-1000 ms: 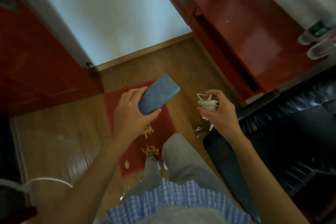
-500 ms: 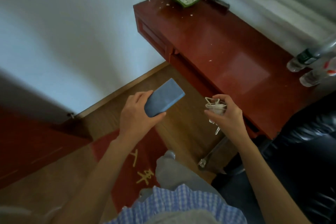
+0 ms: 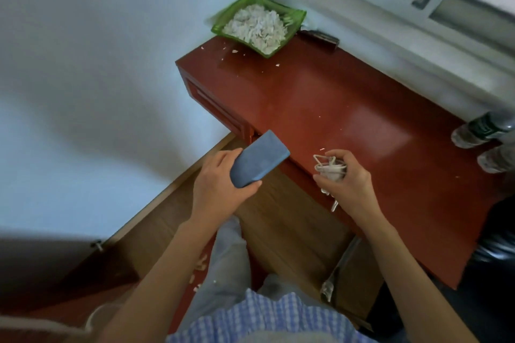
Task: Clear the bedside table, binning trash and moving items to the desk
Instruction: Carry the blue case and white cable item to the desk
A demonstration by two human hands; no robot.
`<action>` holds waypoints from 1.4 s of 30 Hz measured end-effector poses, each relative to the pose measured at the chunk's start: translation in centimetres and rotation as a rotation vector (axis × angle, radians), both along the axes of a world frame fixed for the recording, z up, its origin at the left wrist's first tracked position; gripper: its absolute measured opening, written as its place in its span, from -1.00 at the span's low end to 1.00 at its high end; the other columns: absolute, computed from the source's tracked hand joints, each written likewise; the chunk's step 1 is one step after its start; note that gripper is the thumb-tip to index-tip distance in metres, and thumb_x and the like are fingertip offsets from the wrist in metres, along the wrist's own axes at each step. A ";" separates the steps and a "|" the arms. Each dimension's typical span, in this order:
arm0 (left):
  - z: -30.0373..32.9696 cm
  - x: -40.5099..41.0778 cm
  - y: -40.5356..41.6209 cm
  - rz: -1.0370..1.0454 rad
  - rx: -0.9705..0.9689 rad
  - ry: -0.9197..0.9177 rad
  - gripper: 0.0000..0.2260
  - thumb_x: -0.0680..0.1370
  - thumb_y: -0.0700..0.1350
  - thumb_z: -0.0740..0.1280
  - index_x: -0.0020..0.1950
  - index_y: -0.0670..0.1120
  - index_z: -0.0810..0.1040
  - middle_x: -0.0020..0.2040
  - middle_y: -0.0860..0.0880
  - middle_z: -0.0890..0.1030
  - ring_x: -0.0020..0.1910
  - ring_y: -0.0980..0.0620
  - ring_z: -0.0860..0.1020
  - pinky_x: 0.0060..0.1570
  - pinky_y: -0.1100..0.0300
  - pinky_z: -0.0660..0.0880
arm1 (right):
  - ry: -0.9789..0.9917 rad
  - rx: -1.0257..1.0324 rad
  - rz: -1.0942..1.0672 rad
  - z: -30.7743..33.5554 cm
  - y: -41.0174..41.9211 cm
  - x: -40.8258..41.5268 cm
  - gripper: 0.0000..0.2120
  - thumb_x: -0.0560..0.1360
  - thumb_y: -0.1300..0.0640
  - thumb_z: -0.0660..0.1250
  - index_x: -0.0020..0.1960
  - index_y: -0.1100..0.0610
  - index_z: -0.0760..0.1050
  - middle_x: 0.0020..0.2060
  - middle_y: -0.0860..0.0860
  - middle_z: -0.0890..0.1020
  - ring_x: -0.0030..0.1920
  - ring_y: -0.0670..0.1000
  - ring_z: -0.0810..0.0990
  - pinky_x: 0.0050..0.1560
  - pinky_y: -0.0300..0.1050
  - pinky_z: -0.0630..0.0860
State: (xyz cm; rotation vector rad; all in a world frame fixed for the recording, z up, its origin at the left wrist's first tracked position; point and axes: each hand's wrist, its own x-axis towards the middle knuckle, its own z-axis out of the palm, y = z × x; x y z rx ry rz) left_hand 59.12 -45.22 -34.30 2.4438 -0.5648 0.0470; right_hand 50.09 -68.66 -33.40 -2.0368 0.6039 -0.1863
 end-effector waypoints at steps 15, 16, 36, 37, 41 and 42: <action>-2.5 19.6 -7.9 -0.198 -0.003 0.058 -0.39 0.30 0.08 0.53 0.25 -0.16 0.50 0.12 -0.11 0.57 0.09 -0.08 0.49 -0.01 0.10 0.47 | 0.067 0.038 -0.336 -1.0 -3.3 13.4 -0.58 0.34 0.17 0.52 0.13 -0.02 0.47 -0.10 -0.07 0.62 -0.18 -0.08 0.63 -0.20 -0.16 0.62; -2.9 20.3 -8.9 -0.196 -0.001 0.053 -0.40 0.29 0.09 0.53 0.24 -0.15 0.51 0.11 -0.10 0.57 0.08 -0.08 0.50 -0.03 0.11 0.48 | 0.075 0.046 -0.352 -1.3 -3.9 13.8 -0.58 0.34 0.17 0.53 0.12 -0.02 0.47 -0.10 -0.07 0.62 -0.19 -0.07 0.63 -0.19 -0.12 0.62; -9.2 30.0 -28.5 0.072 0.064 0.115 -0.39 0.33 0.11 0.49 0.28 -0.14 0.48 0.15 -0.13 0.57 0.10 -0.14 0.49 -0.02 -0.03 0.50 | 0.159 0.083 -0.374 -5.3 -19.6 23.0 -0.57 0.31 0.15 0.53 0.12 -0.01 0.47 -0.08 -0.10 0.61 -0.13 -0.07 0.63 -0.08 0.07 0.62; -9.6 30.2 -29.1 0.085 0.071 0.124 -0.39 0.33 0.12 0.49 0.28 -0.13 0.48 0.14 -0.12 0.57 0.09 -0.14 0.49 -0.03 -0.03 0.50 | 0.164 0.084 -0.385 -5.5 -19.8 23.2 -0.57 0.31 0.15 0.53 0.13 0.00 0.47 -0.08 -0.10 0.60 -0.13 -0.07 0.63 -0.08 0.07 0.62; -11.1 31.2 -31.0 0.103 0.109 0.145 -0.41 0.33 0.12 0.47 0.26 -0.13 0.49 0.14 -0.13 0.58 0.08 -0.16 0.50 -0.03 -0.06 0.53 | 0.182 0.081 -0.423 -6.0 -20.6 23.8 -0.57 0.32 0.14 0.52 0.12 -0.02 0.46 -0.08 -0.10 0.60 -0.14 -0.08 0.62 -0.09 0.05 0.62; -11.4 31.5 -31.3 0.105 0.121 0.150 -0.41 0.33 0.12 0.47 0.26 -0.14 0.49 0.13 -0.13 0.58 0.07 -0.17 0.50 -0.05 -0.05 0.52 | 0.186 0.080 -0.426 -6.1 -20.8 24.0 -0.57 0.32 0.14 0.52 0.13 -0.02 0.46 -0.08 -0.10 0.60 -0.14 -0.09 0.62 -0.09 0.05 0.62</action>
